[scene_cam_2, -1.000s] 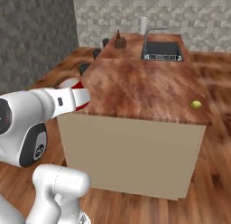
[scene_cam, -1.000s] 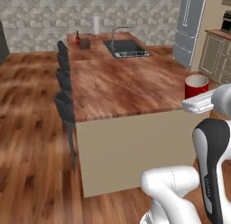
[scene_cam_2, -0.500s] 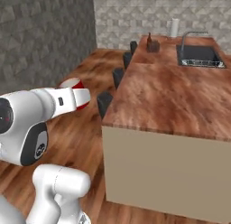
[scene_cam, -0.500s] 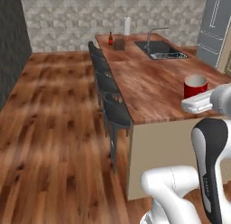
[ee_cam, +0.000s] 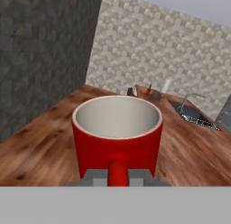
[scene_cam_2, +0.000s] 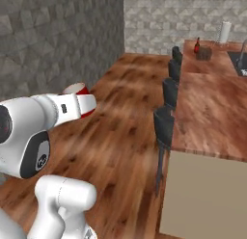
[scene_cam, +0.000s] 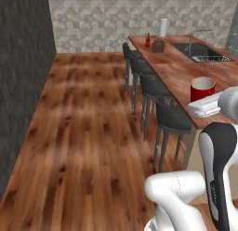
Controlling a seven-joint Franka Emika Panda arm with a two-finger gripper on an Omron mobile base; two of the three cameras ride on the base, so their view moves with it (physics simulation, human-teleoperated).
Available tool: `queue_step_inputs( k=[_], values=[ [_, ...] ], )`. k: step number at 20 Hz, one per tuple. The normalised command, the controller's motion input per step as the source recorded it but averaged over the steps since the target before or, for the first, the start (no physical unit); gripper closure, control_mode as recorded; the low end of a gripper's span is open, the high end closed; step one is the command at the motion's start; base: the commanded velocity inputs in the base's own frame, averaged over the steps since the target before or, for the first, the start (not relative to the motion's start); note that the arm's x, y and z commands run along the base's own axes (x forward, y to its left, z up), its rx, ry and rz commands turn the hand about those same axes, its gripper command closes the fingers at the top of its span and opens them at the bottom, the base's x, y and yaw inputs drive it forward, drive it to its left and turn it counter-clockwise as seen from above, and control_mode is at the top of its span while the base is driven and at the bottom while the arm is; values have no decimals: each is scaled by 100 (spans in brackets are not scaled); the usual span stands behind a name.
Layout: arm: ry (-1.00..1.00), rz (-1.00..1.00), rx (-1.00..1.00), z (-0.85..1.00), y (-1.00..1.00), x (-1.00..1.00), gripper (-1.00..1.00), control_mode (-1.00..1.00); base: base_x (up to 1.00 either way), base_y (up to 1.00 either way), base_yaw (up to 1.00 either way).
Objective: Open the cabinet directly in front. Then move the beer and the mug to the dining counter with the jar on it.
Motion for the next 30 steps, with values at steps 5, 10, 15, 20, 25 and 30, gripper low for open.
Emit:
queue_step_inputs(
  k=[5, 10, 15, 20, 25, 30],
  values=[
    [0, 0, 0, 0, 0, 0, 100, 100, 100, 100, 1],
    [0, 0, 0, 0, 0, 0, 100, 100, 100, 69, 0],
    [0, 0, 0, 0, 0, 0, 100, 100, 100, 51, -2],
    [0, 0, 0, 0, 0, 0, 100, 100, 100, 19, -1],
    [0, 0, 0, 0, 0, 0, 100, 100, 100, 6, 0],
    [0, 0, 0, 0, 0, 0, 100, 100, 100, 6, -1]
  ],
)
